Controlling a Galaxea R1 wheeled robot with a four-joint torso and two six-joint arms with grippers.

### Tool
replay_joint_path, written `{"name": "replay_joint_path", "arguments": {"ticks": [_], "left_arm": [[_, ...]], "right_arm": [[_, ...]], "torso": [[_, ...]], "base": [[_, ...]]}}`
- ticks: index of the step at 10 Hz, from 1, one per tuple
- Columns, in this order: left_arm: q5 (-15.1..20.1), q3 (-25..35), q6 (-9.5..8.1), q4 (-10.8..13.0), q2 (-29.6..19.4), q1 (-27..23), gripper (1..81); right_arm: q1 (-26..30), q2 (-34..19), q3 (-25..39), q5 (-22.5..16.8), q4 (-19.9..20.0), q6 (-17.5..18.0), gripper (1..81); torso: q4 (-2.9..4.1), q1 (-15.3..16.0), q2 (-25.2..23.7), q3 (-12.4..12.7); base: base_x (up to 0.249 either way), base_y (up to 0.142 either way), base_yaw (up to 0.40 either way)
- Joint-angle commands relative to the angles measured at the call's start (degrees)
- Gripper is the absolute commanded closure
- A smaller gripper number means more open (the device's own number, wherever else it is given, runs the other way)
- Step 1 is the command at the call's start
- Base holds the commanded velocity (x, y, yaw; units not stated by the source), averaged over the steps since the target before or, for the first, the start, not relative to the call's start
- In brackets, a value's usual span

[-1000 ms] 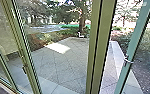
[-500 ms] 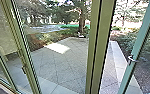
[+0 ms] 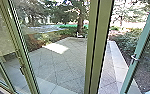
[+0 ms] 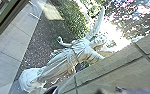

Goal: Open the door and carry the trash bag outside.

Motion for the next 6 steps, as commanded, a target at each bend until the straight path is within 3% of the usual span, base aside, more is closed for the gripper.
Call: {"name": "replay_joint_path", "arguments": {"ticks": [1,2,3,4,6], "left_arm": [[3.1,0.3,-0.02,-0.1,-0.1,-2.1,81.1],[3.1,0.3,-0.02,-0.1,-0.1,-2.1,81.1],[3.1,0.4,-0.02,-0.1,0.0,-2.1,81.1],[3.1,0.4,0.06,-0.1,0.1,-2.1,81.1],[3.1,0.4,0.06,-0.1,-0.1,-2.1,81.1]], "right_arm": [[6.8,-0.7,-3.7,-2.9,-1.5,-0.8,1.0],[7.1,-0.6,-3.6,-3.1,1.9,-1.2,1.0],[8.8,0.6,-3.7,-4.7,8.6,-2.8,1.0],[11.1,2.5,-4.4,-8.0,15.4,-5.3,1.0],[14.3,8.1,-9.2,-16.4,31.3,-6.0,1.0]], "torso": [[0.00,0.0,0.0,0.0],[0.00,0.0,0.0,0.0],[0.00,0.0,0.0,0.0],[0.00,0.0,0.0,0.0],[0.00,0.0,0.0,0.0]], "base": [[0.000,0.000,0.000],[0.000,0.000,0.000],[0.000,0.000,0.000],[0.000,0.000,0.000],[0.000,0.000,0.000]]}}
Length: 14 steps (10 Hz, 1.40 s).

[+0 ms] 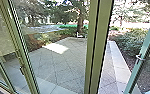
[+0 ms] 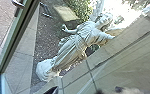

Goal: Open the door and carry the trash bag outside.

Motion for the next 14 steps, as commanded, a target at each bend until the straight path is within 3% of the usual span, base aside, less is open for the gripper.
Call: {"name": "replay_joint_path", "arguments": {"ticks": [1,4,6,7,9,11,14], "left_arm": [[3.1,0.3,0.06,-0.1,-0.1,-2.1,81.1],[3.0,0.3,0.15,0.0,-0.6,-2.0,81.1],[2.6,0.3,0.06,0.3,-0.5,-2.2,81.1],[2.6,0.3,0.15,0.5,-0.4,-2.2,81.1],[2.6,0.3,0.15,0.6,-0.6,-2.3,81.1],[2.6,0.3,0.32,0.6,-0.6,-2.3,81.1],[2.4,0.1,0.42,0.6,-0.6,-2.4,81.1]], "right_arm": [[11.5,4.6,-5.0,-10.6,19.5,-2.3,1.0],[7.8,3.7,-4.9,-18.2,41.8,-3.5,1.0],[-4.2,3.3,-3.8,-21.0,58.4,-8.7,1.0],[-11.4,5.0,-4.0,-19.3,63.2,-10.4,1.0],[-23.4,7.6,-3.5,-12.4,67.7,-12.4,1.0],[-32.5,11.2,-3.4,-7.8,72.0,-17.7,1.0],[-43.5,17.7,-2.9,-1.1,73.9,-24.3,1.0]], "torso": [[0.00,0.0,0.0,0.0],[0.00,0.0,0.0,0.0],[0.00,0.0,0.0,0.0],[0.00,0.0,0.0,0.0],[0.00,0.0,0.0,0.0],[0.00,0.0,0.0,0.0],[0.00,0.0,0.0,0.0]], "base": [[0.000,0.000,0.000],[0.000,0.000,0.000],[0.000,0.000,0.000],[0.000,0.000,0.000],[0.000,0.000,0.000],[0.000,0.000,0.000],[0.000,0.000,0.000]]}}
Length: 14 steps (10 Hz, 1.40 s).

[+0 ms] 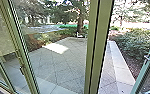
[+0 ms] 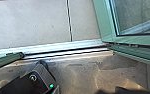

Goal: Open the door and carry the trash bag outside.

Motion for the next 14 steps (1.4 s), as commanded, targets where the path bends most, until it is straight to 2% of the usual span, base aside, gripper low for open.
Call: {"name": "replay_joint_path", "arguments": {"ticks": [1,2,3,4,5,6,8,9,11,12,13,14], "left_arm": [[2.8,0.1,0.32,0.5,-0.2,-2.4,81.1],[2.8,0.1,0.32,0.5,-0.3,-2.4,81.1],[2.8,0.1,0.32,0.5,-0.3,-2.6,81.1],[2.8,0.1,0.32,0.5,-0.3,-2.7,81.1],[2.8,0.1,0.32,0.5,-0.3,-3.0,81.1],[2.9,0.0,0.32,0.5,-0.3,-3.1,81.1],[2.9,0.0,0.23,0.4,-0.4,-3.3,81.1],[2.9,0.0,0.32,0.4,-0.4,-3.3,81.1],[2.9,0.0,0.32,0.5,-0.3,-3.3,81.1],[2.9,0.0,0.32,0.5,-0.3,-3.3,81.1],[2.9,0.0,0.32,0.4,-0.4,-3.3,81.1],[2.9,0.0,0.32,0.5,-0.4,-3.2,81.1]], "right_arm": [[-9.0,6.6,-0.4,8.4,12.4,-11.3,1.0],[-10.2,7.4,0.0,9.2,14.6,-13.6,1.0],[-11.9,8.4,0.2,9.1,15.3,-14.5,1.0],[-14.7,9.9,0.9,10.7,15.2,-14.8,1.0],[-17.1,11.2,1.3,14.2,16.6,-14.7,1.0],[-19.3,11.9,1.9,16.4,19.3,-16.3,1.0],[-22.6,13.6,2.8,17.4,20.0,-20.9,1.0],[-24.4,14.7,3.1,20.2,19.6,-20.9,1.0],[-27.3,17.5,3.9,25.4,13.1,-20.1,1.0],[-29.2,19.5,3.9,28.2,6.6,-18.1,1.0],[-31.7,21.2,3.8,31.8,-0.7,-12.9,1.0],[-33.7,22.6,3.3,37.2,-12.0,-1.4,1.0]], "torso": [[0.00,0.0,0.0,0.0],[0.00,0.0,0.0,0.0],[0.00,0.0,0.0,0.0],[0.00,0.0,0.0,0.0],[0.00,0.0,0.0,0.0],[0.00,0.0,0.0,0.0],[0.00,0.0,0.0,0.0],[0.00,0.0,0.0,0.0],[-0.02,0.0,0.0,0.0],[-0.02,0.0,0.0,0.0],[-0.02,0.0,0.0,0.0],[-0.02,0.0,0.0,0.0]], "base": [[0.000,0.000,0.000],[0.000,0.000,0.000],[0.000,0.000,0.000],[0.000,0.000,0.000],[0.000,0.000,0.000],[0.000,0.000,0.000],[0.000,0.000,0.000],[0.000,0.000,0.000],[0.000,0.000,0.000],[0.000,0.000,0.000],[0.000,0.000,0.000],[0.000,0.000,0.000]]}}
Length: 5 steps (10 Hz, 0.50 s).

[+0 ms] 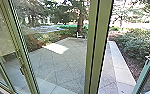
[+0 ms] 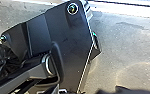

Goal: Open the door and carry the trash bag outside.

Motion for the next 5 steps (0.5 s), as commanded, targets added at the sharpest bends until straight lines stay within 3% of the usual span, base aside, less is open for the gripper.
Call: {"name": "replay_joint_path", "arguments": {"ticks": [1,2,3,5], "left_arm": [[2.9,0.0,0.31,0.5,-0.4,-2.5,81.1],[2.9,0.0,0.31,0.5,-0.4,-2.5,81.1],[2.9,0.0,0.31,0.6,-0.4,-2.5,81.1],[2.9,0.0,0.31,0.4,-0.6,-2.5,81.1]], "right_arm": [[-1.9,2.2,-0.1,10.0,-28.5,25.8,1.0],[-2.3,3.2,0.3,10.4,-29.5,28.9,1.0],[-2.2,4.3,0.1,10.5,-29.4,28.9,1.0],[-2.8,6.5,0.0,14.8,-29.4,29.1,1.0]], "torso": [[-0.02,0.0,0.0,0.0],[-0.02,0.0,0.0,0.0],[-0.02,0.0,0.0,0.0],[-0.02,0.0,0.0,0.0]], "base": [[0.000,0.000,0.000],[0.000,0.000,0.000],[0.000,0.000,0.000],[0.000,0.000,0.000]]}}
